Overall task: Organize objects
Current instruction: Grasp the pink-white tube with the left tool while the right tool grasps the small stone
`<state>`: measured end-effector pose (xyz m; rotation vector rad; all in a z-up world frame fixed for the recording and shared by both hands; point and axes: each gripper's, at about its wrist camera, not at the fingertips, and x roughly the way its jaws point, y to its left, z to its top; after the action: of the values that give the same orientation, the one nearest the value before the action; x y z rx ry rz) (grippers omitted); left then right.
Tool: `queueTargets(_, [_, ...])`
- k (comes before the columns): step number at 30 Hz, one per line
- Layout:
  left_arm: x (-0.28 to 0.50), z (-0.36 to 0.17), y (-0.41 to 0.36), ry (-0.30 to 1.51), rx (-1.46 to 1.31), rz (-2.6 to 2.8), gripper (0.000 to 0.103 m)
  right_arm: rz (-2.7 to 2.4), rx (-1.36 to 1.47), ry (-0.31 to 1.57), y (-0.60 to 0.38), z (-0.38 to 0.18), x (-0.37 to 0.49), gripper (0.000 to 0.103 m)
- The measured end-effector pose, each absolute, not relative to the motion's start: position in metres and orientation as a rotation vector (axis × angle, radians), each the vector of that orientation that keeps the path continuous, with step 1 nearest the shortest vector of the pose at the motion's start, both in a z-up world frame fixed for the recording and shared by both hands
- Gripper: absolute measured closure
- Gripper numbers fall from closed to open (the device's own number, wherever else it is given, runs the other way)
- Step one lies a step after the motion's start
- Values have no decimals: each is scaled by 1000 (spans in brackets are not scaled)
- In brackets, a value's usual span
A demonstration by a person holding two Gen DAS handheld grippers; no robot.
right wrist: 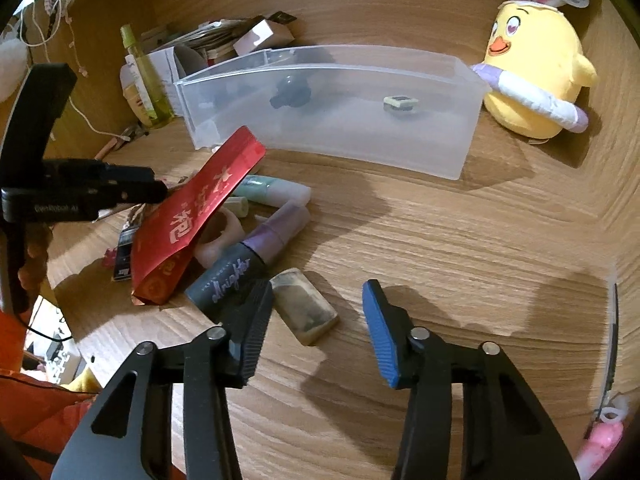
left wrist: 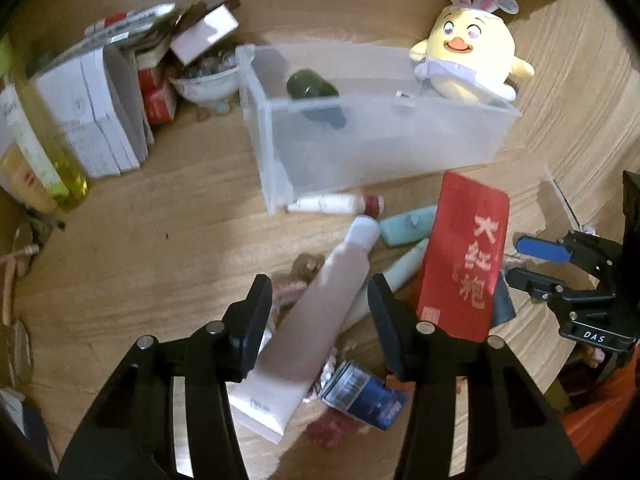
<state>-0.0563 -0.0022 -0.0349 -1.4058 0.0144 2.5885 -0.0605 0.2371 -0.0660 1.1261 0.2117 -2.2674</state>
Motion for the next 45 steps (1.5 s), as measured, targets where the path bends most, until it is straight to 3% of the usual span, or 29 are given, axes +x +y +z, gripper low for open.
queueTargets(17, [-101,-63,24,235,-1475,2495,53,-2324,1152,168,255,-65,-66,64])
queueTargets(27, [-100,-69,25,211,-1433,2472,75,-2310,1167,149,255,-66,-68,63])
queueTargets(42, [-82,-50,13,132,-1312,2553,82,-2325,1152,243,244,-69,-66,61])
queueTargets(45, [-72,-39,4,99,-1281,2569,83,-2342,1141,272,241,-69,-64,67])
